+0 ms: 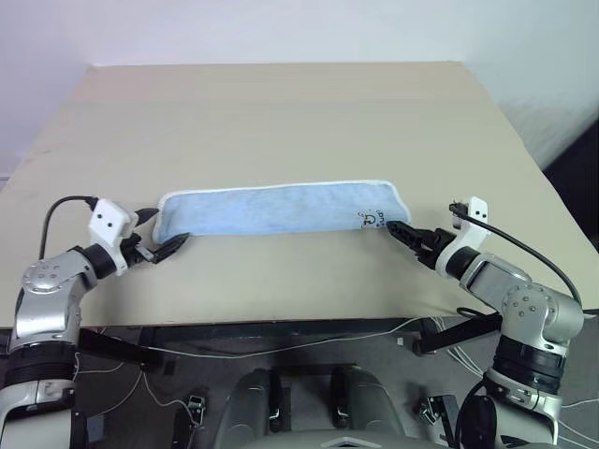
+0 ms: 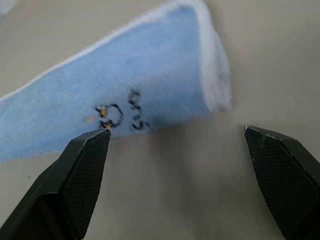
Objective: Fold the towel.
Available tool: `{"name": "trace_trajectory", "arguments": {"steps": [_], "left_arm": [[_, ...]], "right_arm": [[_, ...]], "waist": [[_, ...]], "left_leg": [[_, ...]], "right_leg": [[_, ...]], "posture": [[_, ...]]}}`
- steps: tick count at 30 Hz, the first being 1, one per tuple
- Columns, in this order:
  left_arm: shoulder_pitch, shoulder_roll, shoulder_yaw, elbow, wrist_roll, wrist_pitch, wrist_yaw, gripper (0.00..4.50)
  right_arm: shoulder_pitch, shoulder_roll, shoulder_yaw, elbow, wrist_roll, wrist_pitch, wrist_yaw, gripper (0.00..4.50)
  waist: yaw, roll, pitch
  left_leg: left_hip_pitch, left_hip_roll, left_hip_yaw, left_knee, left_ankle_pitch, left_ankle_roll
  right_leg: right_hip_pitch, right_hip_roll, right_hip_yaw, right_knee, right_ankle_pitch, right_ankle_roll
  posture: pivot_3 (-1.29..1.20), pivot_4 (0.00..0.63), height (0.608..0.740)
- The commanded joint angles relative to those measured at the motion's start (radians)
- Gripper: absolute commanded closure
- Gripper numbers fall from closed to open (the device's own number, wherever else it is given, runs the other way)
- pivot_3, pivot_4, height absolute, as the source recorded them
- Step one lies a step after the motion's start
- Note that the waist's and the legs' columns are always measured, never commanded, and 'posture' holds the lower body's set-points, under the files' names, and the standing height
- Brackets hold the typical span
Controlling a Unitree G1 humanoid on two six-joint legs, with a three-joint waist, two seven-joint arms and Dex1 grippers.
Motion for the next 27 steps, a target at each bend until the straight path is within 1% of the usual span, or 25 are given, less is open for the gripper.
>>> {"name": "trace_trajectory", "arguments": {"steps": [1, 7, 13, 16, 21, 27], "left_arm": [[0.010, 0.000, -0.031, -0.091, -0.017, 0.024, -0.030, 0.01], [0.028, -0.011, -0.066, -0.154, -0.034, 0.067, -0.069, 0.01], [0.035, -0.029, -0.075, -0.184, -0.035, 0.087, -0.060, 0.01], [0.045, -0.035, -0.079, -0.198, -0.033, 0.091, -0.056, 0.00], [0.059, -0.040, -0.079, -0.211, -0.034, 0.095, -0.050, 0.00], [0.072, -0.049, -0.087, -0.214, -0.034, 0.094, -0.040, 0.00]], "right_arm": [[-0.041, 0.063, -0.069, 0.010, 0.069, 0.062, -0.078, 0.01], [-0.186, 0.161, -0.171, 0.183, 0.121, 0.031, -0.197, 0.01], [-0.268, 0.170, -0.193, 0.316, 0.145, -0.011, -0.250, 0.01], [-0.281, 0.170, -0.187, 0.346, 0.158, -0.029, -0.268, 0.58], [-0.282, 0.164, -0.184, 0.358, 0.185, -0.044, -0.289, 2.36], [-0.273, 0.149, -0.184, 0.345, 0.225, -0.059, -0.303, 4.38]], "waist": [[-0.002, 0.000, 0.000], [-0.028, 0.000, 0.000], [-0.033, 0.000, -0.001], [-0.034, 0.000, -0.001], [-0.034, 0.000, 0.000], [-0.026, 0.000, -0.001]], "left_leg": [[0.000, 0.000, 0.000, 0.000, 0.000, 0.000], [0.000, 0.001, 0.000, 0.000, 0.002, 0.002], [0.001, 0.001, 0.002, 0.000, 0.003, 0.003], [0.001, 0.001, 0.002, 0.000, 0.003, 0.003], [0.001, 0.002, 0.002, 0.000, 0.003, 0.003], [0.001, 0.002, 0.003, 0.000, 0.003, 0.003]], "right_leg": [[0.000, 0.000, 0.000, 0.000, 0.000, 0.000], [0.000, 0.002, 0.000, 0.001, 0.000, 0.000], [0.000, 0.005, 0.000, 0.001, 0.000, 0.000], [0.000, 0.005, 0.000, 0.001, 0.000, 0.001], [0.000, 0.006, 0.000, 0.001, 0.000, 0.001], [0.001, 0.006, 0.000, 0.001, 0.000, 0.001]], "posture": [[0.00, 0.150, 0.740], [0.00, 0.150, 0.740], [0.00, 0.150, 0.740], [0.00, 0.150, 0.740], [0.00, 0.150, 0.740], [0.00, 0.150, 0.740]]}}
